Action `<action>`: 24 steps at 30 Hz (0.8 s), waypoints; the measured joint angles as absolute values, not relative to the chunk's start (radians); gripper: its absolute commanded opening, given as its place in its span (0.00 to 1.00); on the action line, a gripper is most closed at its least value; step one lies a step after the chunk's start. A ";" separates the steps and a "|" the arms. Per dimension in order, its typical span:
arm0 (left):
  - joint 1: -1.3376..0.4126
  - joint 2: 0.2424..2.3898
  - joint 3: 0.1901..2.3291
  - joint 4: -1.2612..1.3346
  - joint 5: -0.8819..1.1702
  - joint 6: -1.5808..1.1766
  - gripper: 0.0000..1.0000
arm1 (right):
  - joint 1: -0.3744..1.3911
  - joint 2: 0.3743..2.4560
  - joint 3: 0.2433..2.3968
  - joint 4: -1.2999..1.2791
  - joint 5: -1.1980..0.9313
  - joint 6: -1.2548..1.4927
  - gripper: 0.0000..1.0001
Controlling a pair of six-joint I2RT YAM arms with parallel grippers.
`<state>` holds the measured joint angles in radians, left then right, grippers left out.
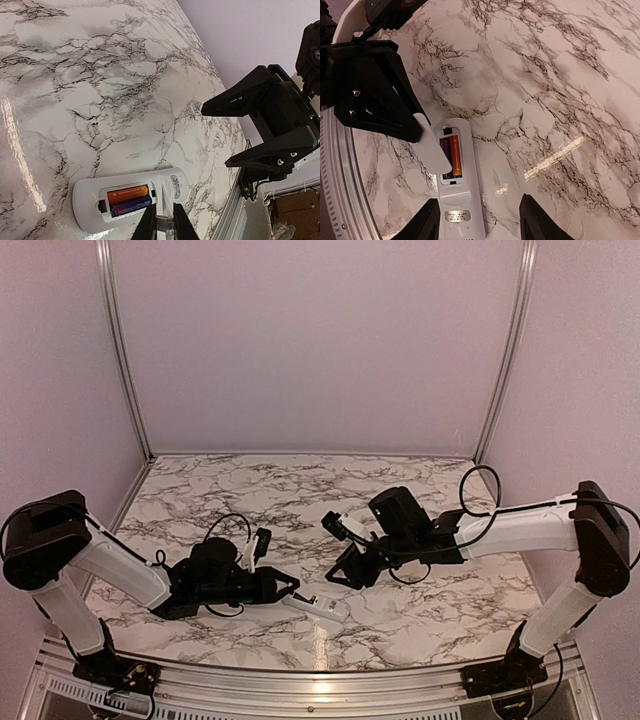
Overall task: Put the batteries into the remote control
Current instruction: Load the battery cover onto the remote control without the battery cover.
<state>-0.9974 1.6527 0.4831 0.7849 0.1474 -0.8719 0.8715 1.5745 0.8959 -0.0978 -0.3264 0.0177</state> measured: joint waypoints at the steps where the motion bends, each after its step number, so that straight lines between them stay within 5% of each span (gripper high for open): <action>1: -0.998 1.664 0.491 0.784 0.148 -0.873 0.02 | 0.878 1.578 0.896 -0.098 -0.319 0.017 0.53; 24: -1.013 1.729 0.543 0.748 0.141 -0.881 0.02 | 0.906 1.623 0.896 -0.098 -0.274 -0.033 0.50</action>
<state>-1.0126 1.7294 0.5434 0.7483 0.1406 -0.8814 0.9058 1.6234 0.8959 -0.0982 -0.2745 -0.0326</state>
